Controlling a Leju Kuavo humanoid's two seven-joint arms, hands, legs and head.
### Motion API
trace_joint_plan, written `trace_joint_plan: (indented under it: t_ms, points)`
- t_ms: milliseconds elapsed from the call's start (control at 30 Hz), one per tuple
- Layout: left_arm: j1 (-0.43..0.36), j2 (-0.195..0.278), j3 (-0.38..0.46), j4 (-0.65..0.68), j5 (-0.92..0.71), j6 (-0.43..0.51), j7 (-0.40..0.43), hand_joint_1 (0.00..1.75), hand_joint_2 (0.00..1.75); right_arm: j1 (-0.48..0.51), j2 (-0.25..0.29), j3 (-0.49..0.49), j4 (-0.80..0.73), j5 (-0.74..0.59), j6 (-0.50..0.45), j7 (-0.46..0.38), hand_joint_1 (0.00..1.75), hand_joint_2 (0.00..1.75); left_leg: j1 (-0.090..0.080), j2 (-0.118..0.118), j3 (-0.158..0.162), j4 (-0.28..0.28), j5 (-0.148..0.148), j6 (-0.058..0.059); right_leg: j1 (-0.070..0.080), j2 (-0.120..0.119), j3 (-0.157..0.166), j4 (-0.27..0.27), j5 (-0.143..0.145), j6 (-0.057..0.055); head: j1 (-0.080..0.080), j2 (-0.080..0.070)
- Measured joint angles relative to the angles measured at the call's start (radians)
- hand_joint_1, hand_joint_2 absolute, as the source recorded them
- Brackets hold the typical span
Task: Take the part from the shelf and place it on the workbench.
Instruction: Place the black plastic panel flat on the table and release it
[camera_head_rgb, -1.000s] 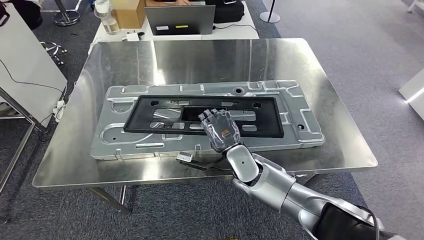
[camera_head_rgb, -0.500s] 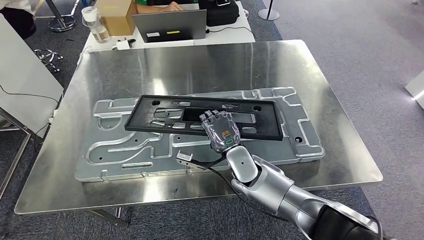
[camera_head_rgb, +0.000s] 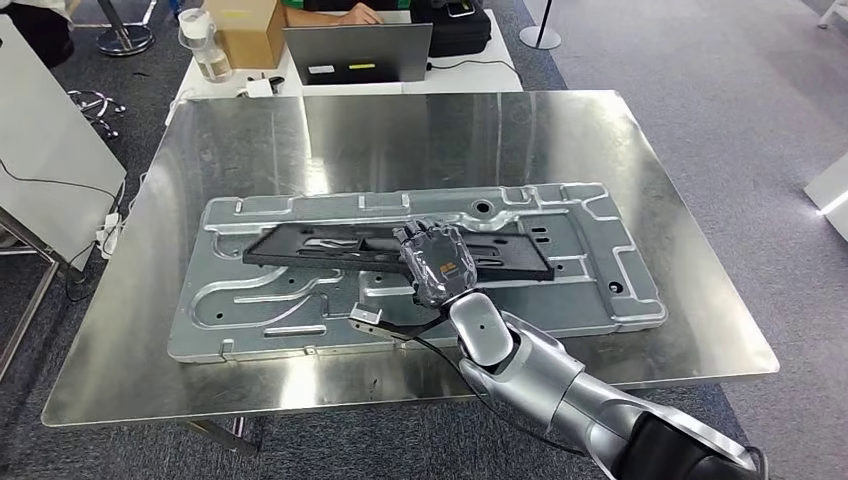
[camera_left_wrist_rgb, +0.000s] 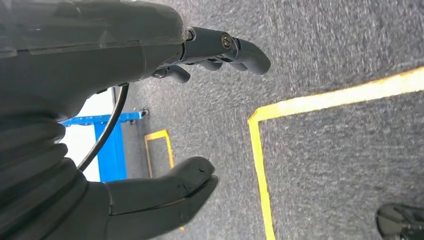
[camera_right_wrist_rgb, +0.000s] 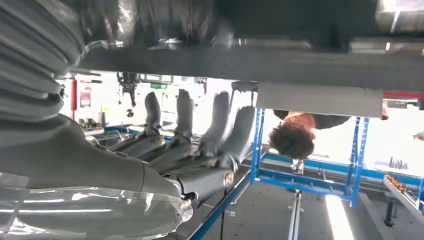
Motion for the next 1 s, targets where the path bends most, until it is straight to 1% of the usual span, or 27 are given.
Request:
trace_joint_plan:
  t_ms: [33, 67, 100, 167, 200, 233, 267, 300, 367, 400, 433, 467, 500, 533, 567, 600, 667, 700, 733, 767, 800, 867, 900, 933, 967, 1000]
  points:
    - [0.000, 0.000, 0.000, 0.000, 0.001, -0.002, 0.000, 0.00, 0.00, -0.002, 0.003, -0.004, 0.002, 0.000, -0.001, -0.003, 0.00, 0.00, -0.001, 0.000, 0.002, 0.000, -0.002, -0.002, 0.002, -0.001, 0.034, -0.069, 0.028, -0.004, 0.000, 0.000]
    - [0.000, 0.000, 0.000, 0.000, 0.002, -0.004, 0.000, 0.00, 0.00, -0.004, 0.006, -0.007, 0.004, 0.000, -0.003, -0.007, 0.00, 0.00, -0.003, -0.001, 0.003, 0.001, -0.004, -0.006, 0.004, -0.001, 0.061, -0.124, 0.046, -0.009, 0.000, 0.000]
    - [0.000, 0.000, 0.000, 0.000, 0.003, -0.005, 0.000, 0.00, 0.00, -0.006, 0.010, -0.011, 0.006, 0.000, -0.005, -0.013, 0.00, 0.00, -0.004, -0.001, 0.004, 0.001, -0.005, -0.011, 0.007, 0.000, 0.076, -0.157, 0.052, -0.014, 0.000, 0.000]
    - [-0.001, 0.000, 0.000, 0.000, 0.005, -0.009, 0.000, 0.00, 0.00, -0.006, 0.018, -0.020, 0.011, 0.000, -0.007, -0.026, 0.00, 0.00, -0.004, 0.000, 0.004, -0.001, -0.006, -0.023, 0.011, 0.001, 0.081, -0.173, 0.049, -0.023, 0.000, 0.000]
    - [-0.001, 0.000, 0.000, 0.000, 0.006, -0.011, 0.000, 0.00, 0.00, -0.005, 0.021, -0.025, 0.014, 0.000, -0.008, -0.031, 0.00, 0.00, -0.003, 0.000, 0.005, -0.001, -0.008, -0.028, 0.009, 0.001, 0.083, -0.177, 0.051, -0.029, 0.000, 0.000]
    - [-0.001, 0.001, 0.001, 0.000, 0.006, -0.013, 0.000, 0.00, 0.00, -0.005, 0.024, -0.029, 0.016, 0.000, -0.009, -0.034, 0.00, 0.00, -0.003, 0.000, 0.002, 0.009, -0.017, -0.033, 0.007, 0.000, 0.087, -0.182, 0.053, -0.036, 0.000, 0.000]
    - [-0.001, 0.001, 0.001, 0.000, 0.007, -0.015, 0.000, 0.00, 0.00, -0.006, 0.027, -0.033, 0.017, 0.000, -0.010, -0.036, 0.00, 0.00, -0.003, 0.000, -0.009, 0.036, -0.036, -0.037, 0.004, 0.000, 0.090, -0.187, 0.056, -0.043, 0.000, 0.000]
    - [-0.001, 0.002, 0.001, 0.000, 0.008, -0.017, 0.000, 0.00, 0.00, -0.006, 0.031, -0.036, 0.019, 0.000, -0.011, -0.037, 0.00, 0.00, -0.002, 0.001, -0.030, 0.083, -0.065, -0.039, 0.002, -0.001, 0.093, -0.190, 0.058, -0.048, -0.001, 0.000]
    - [-0.001, 0.004, 0.001, 0.000, 0.010, -0.018, 0.000, 0.00, 0.00, -0.004, 0.037, -0.039, 0.023, 0.000, -0.012, -0.037, 0.00, 0.00, -0.002, 0.001, -0.090, 0.212, -0.124, -0.045, 0.004, -0.002, 0.093, -0.189, 0.057, -0.052, -0.001, 0.000]
    - [-0.001, 0.005, 0.002, 0.000, 0.012, -0.019, 0.001, 0.00, 0.00, -0.002, 0.040, -0.041, 0.025, 0.000, -0.012, -0.037, 0.00, 0.00, -0.002, 0.001, -0.113, 0.259, -0.137, -0.047, 0.005, -0.002, 0.093, -0.187, 0.056, -0.053, 0.000, 0.000]
    - [-0.001, 0.006, 0.003, 0.000, 0.014, -0.021, 0.001, 0.00, 0.00, 0.000, 0.042, -0.043, 0.027, 0.000, -0.012, -0.038, 0.00, 0.00, -0.001, 0.001, -0.121, 0.273, -0.131, -0.048, 0.005, -0.002, 0.092, -0.185, 0.055, -0.054, 0.000, 0.000]
    - [0.000, 0.007, 0.004, 0.000, 0.017, -0.023, 0.001, 0.00, 0.00, 0.001, 0.045, -0.046, 0.028, 0.000, -0.011, -0.040, 0.00, 0.00, -0.001, 0.001, -0.109, 0.247, -0.107, -0.048, 0.005, -0.001, 0.092, -0.181, 0.054, -0.053, -0.001, 0.000]
    - [0.000, 0.008, 0.006, 0.000, 0.020, -0.024, 0.001, 0.00, 0.00, 0.001, 0.049, -0.049, 0.028, 0.000, -0.010, -0.044, 0.00, 0.00, -0.001, 0.001, -0.080, 0.188, -0.072, -0.047, 0.005, 0.000, 0.092, -0.177, 0.051, -0.052, -0.001, 0.000]
    - [-0.001, 0.008, 0.007, 0.000, 0.023, -0.026, 0.001, 0.00, 0.00, 0.001, 0.052, -0.052, 0.028, 0.000, -0.008, -0.049, 0.00, 0.00, -0.001, 0.001, -0.047, 0.119, -0.043, -0.045, 0.005, 0.001, 0.092, -0.172, 0.048, -0.049, -0.001, 0.000]
    - [-0.002, 0.009, 0.008, 0.000, 0.024, -0.027, 0.001, 0.00, 0.00, 0.000, 0.055, -0.055, 0.028, 0.000, -0.007, -0.052, 0.00, 0.00, -0.002, 0.001, -0.019, 0.063, -0.023, -0.041, 0.007, 0.002, 0.090, -0.167, 0.045, -0.046, 0.000, 0.000]
    - [-0.003, 0.010, 0.009, 0.000, 0.025, -0.027, 0.001, 0.00, 0.00, -0.001, 0.058, -0.058, 0.028, 0.000, -0.006, -0.054, 0.00, 0.00, -0.003, 0.000, -0.003, 0.029, -0.013, -0.037, 0.009, 0.003, 0.089, -0.164, 0.043, -0.041, 0.000, 0.000]
    - [-0.005, 0.010, 0.009, 0.000, 0.025, -0.029, 0.000, 0.00, 0.00, -0.001, 0.061, -0.064, 0.028, 0.000, -0.003, -0.057, 0.00, 0.87, -0.007, -0.002, 0.000, 0.017, -0.008, -0.026, 0.011, 0.004, 0.087, -0.163, 0.047, -0.030, 0.000, 0.000]
    - [-0.004, 0.010, 0.009, 0.000, 0.025, -0.031, 0.000, 0.00, 0.00, 0.000, 0.062, -0.069, 0.028, -0.001, 0.003, -0.063, 0.00, 1.31, -0.006, -0.001, -0.001, 0.015, -0.004, -0.019, 0.010, 0.004, 0.086, -0.162, 0.047, -0.025, -0.001, 0.000]
    - [-0.004, 0.010, 0.010, 0.000, 0.025, -0.034, -0.001, 0.00, 0.00, 0.000, 0.064, -0.075, 0.028, -0.001, 0.009, -0.071, 0.00, 1.75, -0.004, 0.000, -0.002, 0.012, 0.002, -0.011, 0.010, 0.005, 0.083, -0.156, 0.040, -0.019, 0.000, 0.000]
    - [-0.004, 0.010, 0.010, 0.000, 0.025, -0.036, -0.002, 0.00, 0.00, 0.001, 0.066, -0.083, 0.028, -0.001, 0.018, -0.081, 0.00, 1.75, -0.003, 0.002, -0.005, 0.007, 0.008, -0.003, 0.009, 0.005, 0.075, -0.136, 0.020, -0.014, 0.000, 0.000]
    - [-0.004, 0.010, 0.010, 0.000, 0.025, -0.038, -0.003, 0.00, 0.00, 0.001, 0.067, -0.092, 0.028, -0.001, 0.026, -0.091, 0.00, 1.75, -0.001, 0.004, -0.009, 0.004, 0.014, 0.003, 0.007, 0.004, 0.058, -0.094, -0.014, -0.009, 0.000, 0.000]
    - [-0.004, 0.010, 0.010, 0.000, 0.025, -0.039, -0.004, 0.00, 0.00, 0.003, 0.070, -0.109, 0.028, -0.001, 0.036, -0.104, 0.00, 1.75, -0.002, 0.005, -0.022, 0.003, 0.024, 0.009, 0.004, 0.003, 0.013, 0.032, -0.093, -0.001, 0.000, 0.000]
    - [-0.004, 0.010, 0.010, 0.000, 0.025, -0.039, -0.004, 0.00, 0.00, 0.006, 0.071, -0.115, 0.029, -0.001, 0.039, -0.107, 0.00, 1.75, -0.003, 0.005, -0.030, 0.003, 0.029, 0.009, 0.003, 0.003, -0.004, 0.087, -0.119, 0.001, 0.000, 0.000]
    - [-0.004, 0.010, 0.011, 0.000, 0.025, -0.039, -0.004, 0.00, 0.00, 0.008, 0.072, -0.120, 0.029, -0.002, 0.041, -0.108, 0.00, 1.75, -0.004, 0.005, -0.037, 0.003, 0.034, 0.009, 0.002, 0.003, -0.005, 0.108, -0.125, 0.001, 0.000, 0.000]
    - [-0.003, 0.010, 0.011, 0.000, 0.026, -0.040, -0.004, 0.00, 0.00, 0.009, 0.074, -0.124, 0.030, -0.004, 0.045, -0.110, 0.00, 1.75, -0.004, 0.004, -0.044, 0.004, 0.040, 0.008, 0.002, 0.002, 0.013, 0.091, -0.114, -0.001, 0.000, 0.000]
    - [-0.003, 0.010, 0.011, 0.000, 0.026, -0.040, -0.004, 0.00, 0.00, 0.010, 0.076, -0.129, 0.030, -0.006, 0.049, -0.114, 0.00, 1.75, -0.005, 0.004, -0.050, 0.004, 0.046, 0.006, 0.003, 0.002, 0.051, 0.035, -0.089, -0.005, 0.000, 0.000]
